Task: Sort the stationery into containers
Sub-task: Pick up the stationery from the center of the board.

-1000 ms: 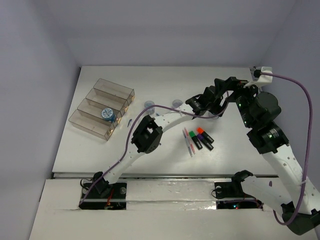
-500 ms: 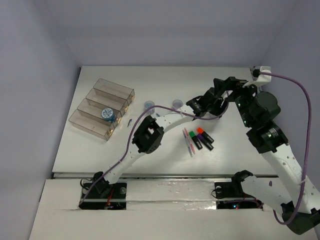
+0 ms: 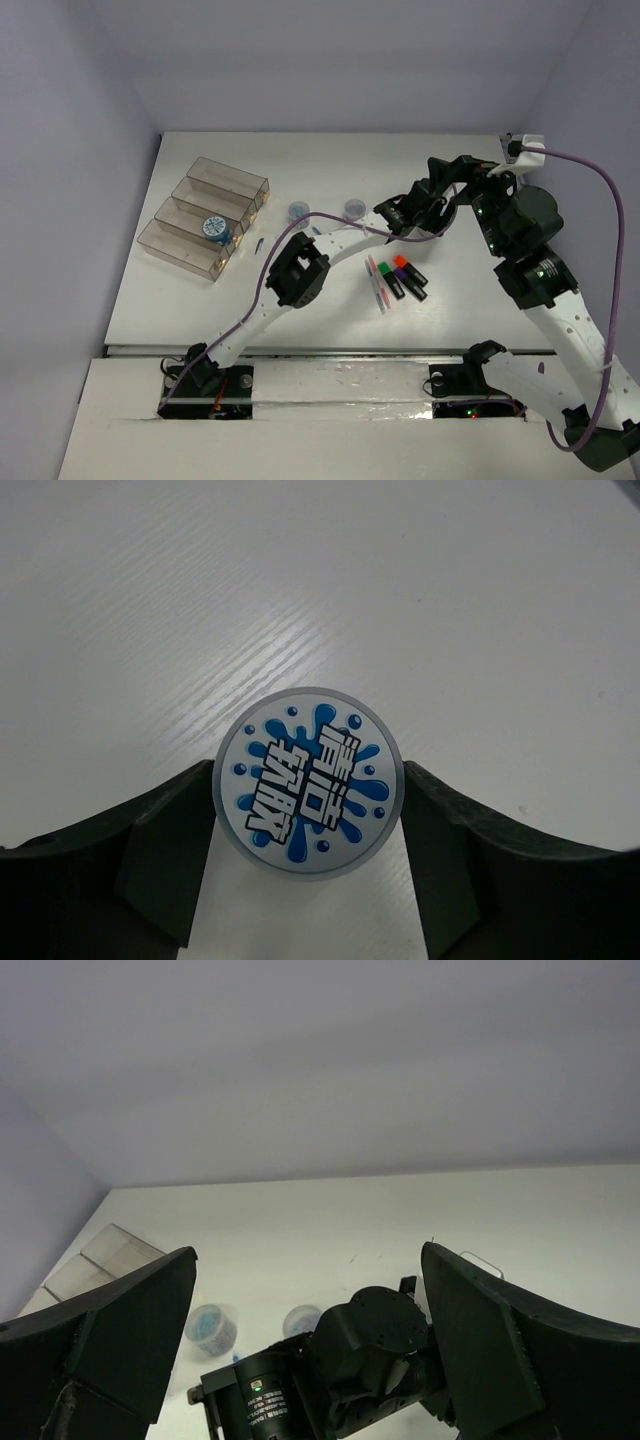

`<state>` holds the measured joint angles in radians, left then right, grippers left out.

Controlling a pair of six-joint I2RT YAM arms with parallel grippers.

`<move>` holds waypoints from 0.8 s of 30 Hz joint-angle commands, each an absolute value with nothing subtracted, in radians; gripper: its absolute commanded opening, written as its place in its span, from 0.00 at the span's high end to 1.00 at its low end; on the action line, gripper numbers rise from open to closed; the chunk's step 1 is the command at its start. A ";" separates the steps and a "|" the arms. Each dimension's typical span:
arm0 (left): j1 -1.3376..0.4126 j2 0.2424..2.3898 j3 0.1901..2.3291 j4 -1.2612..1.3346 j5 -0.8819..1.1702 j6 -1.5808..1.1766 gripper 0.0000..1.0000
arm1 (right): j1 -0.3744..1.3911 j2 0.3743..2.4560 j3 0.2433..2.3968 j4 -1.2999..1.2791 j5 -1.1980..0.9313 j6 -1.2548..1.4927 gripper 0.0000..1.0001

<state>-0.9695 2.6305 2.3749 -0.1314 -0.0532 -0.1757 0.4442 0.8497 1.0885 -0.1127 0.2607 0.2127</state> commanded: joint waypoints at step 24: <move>-0.760 1.832 1.812 0.074 -0.302 -0.210 0.76 | 0.436 0.765 1.022 0.020 0.296 0.209 0.76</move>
<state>-0.8707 2.0438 1.8656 -0.0177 -0.2092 -0.1547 0.4442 0.7643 1.0241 -0.0368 0.2848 0.2066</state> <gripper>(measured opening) 0.617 0.343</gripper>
